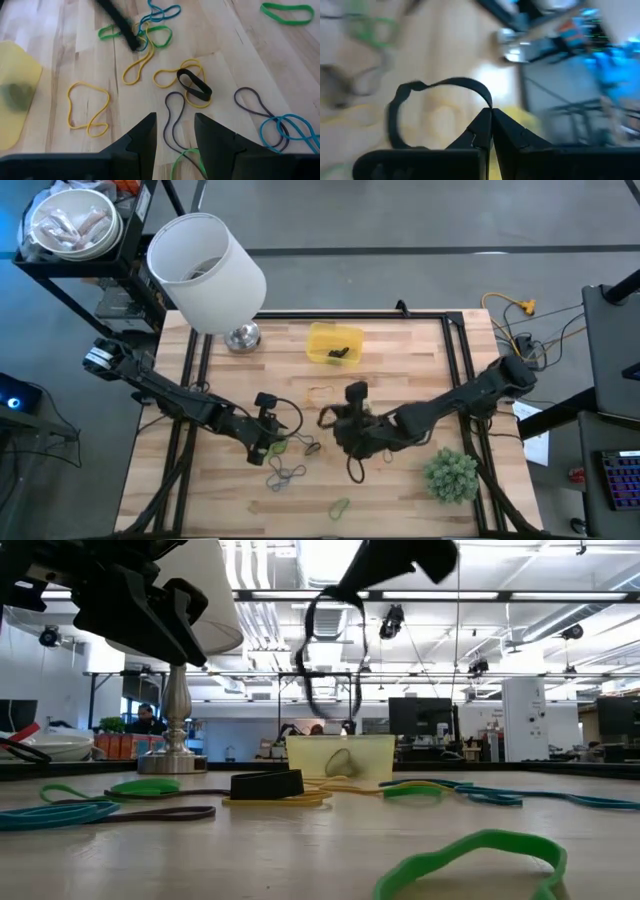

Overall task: Pick and place rubber bands into bin
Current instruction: Put the black rubber band into the yellow bin

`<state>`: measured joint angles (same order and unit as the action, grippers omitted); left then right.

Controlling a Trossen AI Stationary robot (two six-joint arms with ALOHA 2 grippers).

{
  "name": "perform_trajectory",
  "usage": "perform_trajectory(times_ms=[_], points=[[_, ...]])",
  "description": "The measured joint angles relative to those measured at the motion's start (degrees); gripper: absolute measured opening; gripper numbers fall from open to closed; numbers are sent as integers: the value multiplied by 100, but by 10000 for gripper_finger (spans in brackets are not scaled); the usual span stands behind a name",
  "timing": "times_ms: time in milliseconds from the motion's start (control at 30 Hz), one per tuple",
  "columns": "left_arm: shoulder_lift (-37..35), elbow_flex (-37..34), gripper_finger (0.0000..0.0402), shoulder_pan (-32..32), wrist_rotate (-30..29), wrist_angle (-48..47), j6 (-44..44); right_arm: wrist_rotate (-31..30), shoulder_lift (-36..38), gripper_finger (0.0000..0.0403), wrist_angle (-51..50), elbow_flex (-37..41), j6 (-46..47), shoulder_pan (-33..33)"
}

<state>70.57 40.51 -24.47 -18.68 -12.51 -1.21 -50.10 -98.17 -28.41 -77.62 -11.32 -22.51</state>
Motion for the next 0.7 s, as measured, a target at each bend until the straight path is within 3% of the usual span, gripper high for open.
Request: perform_trajectory(times_ms=[167, 333, 700], points=[[0, 0, 116, 0, -2, -4, 2, -668, 218, 8, 456, 4, -533, 269], [0, 0, 116, 0, 0, -4, 2, -818, 265, 8, 951, 6, -955, 808], [0, 0, 116, 0, -2, -4, 4, 269, 245, 9, 1150, 7, -726, 2462]])
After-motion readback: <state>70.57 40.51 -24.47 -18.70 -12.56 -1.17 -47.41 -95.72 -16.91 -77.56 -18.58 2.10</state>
